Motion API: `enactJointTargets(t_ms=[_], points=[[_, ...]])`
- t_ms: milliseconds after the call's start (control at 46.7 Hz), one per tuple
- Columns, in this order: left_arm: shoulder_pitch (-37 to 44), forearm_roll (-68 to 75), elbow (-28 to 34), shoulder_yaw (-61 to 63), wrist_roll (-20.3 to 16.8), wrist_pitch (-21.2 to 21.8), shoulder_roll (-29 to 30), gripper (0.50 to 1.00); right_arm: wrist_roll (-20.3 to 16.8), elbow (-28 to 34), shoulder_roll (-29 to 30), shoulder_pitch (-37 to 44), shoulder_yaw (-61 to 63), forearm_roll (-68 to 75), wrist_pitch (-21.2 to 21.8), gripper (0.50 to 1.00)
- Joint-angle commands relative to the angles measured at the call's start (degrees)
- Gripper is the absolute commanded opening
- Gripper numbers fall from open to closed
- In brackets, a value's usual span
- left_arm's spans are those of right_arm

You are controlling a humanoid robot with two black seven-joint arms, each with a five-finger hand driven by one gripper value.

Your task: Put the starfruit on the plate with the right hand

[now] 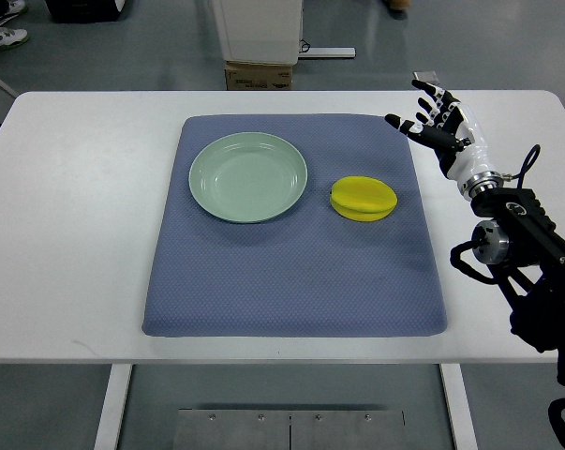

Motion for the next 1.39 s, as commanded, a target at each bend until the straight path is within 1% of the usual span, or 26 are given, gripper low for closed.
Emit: enactJointTargets(t_ms=[0,1370], points=[[0.0,0.0,0.0,0.0,0.0,0.0,0.0,1.000,0.0,0.0,-0.1,0.0,0.0,0.0,0.0,1.000],[-0.1,0.1,0.0,0.0,0.0,0.1,0.0,1.000,-0.4,0.1,-0.8,0.0,-0.5,0.0,0.0,1.000]])
